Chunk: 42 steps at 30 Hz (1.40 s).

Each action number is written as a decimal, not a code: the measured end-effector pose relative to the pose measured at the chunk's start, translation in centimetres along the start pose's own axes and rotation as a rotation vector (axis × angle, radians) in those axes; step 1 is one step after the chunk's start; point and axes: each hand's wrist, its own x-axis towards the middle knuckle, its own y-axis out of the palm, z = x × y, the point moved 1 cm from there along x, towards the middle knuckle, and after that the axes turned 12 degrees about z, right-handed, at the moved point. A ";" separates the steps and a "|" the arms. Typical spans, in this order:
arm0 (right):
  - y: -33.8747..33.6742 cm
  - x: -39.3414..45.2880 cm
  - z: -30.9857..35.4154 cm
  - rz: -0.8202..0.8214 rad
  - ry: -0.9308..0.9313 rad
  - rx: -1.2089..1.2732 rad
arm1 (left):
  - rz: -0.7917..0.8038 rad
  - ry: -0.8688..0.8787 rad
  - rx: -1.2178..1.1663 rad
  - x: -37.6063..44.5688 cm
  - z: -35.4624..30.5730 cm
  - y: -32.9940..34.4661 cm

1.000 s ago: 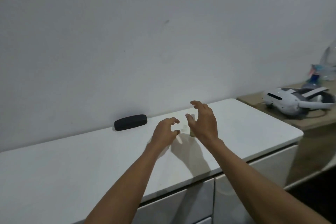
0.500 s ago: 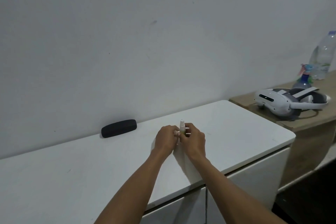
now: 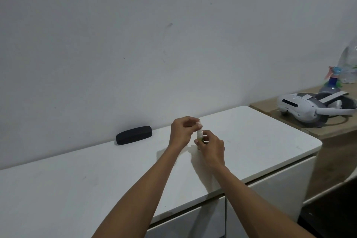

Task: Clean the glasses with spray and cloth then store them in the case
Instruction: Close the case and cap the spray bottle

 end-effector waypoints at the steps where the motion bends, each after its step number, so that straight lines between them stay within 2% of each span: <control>1: 0.0 0.0 0.0 0.006 0.004 0.005 | 0.012 0.008 0.024 -0.1 0.1 0.1; 5: 0.0 0.0 0.0 0.010 -0.002 0.012 | 0.038 0.055 0.154 -0.6 0.5 0.2; 15: 0.2 0.1 0.1 -0.025 -0.035 -0.003 | 0.031 0.032 0.129 -1.8 1.3 0.1; 18: 0.5 1.1 0.9 -0.027 -0.019 -0.008 | -0.006 -0.053 0.243 -2.7 3.1 -2.4; 20: 1.2 1.9 1.8 -0.003 -0.021 -0.002 | -0.086 -0.117 0.341 -3.9 4.8 -5.0; 25: 4.7 4.0 4.1 0.083 -0.048 0.040 | -0.257 -0.389 0.925 -7.3 8.5 -12.9; 27: 6.3 5.1 4.5 0.103 -0.063 0.039 | -0.318 -0.513 1.029 -8.2 9.2 -15.3; 30: 8.3 7.0 4.8 0.131 -0.077 0.021 | -0.299 -0.661 1.150 -8.4 10.0 -17.9; 35: 11.4 9.9 5.2 0.168 -0.074 -0.007 | -0.201 -0.827 1.148 -8.5 11.6 -21.1; 39: 13.5 12.2 4.8 0.169 -0.082 -0.036 | -0.115 -0.866 1.124 -8.2 11.8 -21.2; 42: 14.4 13.4 4.4 0.168 -0.090 -0.058 | -0.114 -0.859 1.126 -8.0 11.8 -21.2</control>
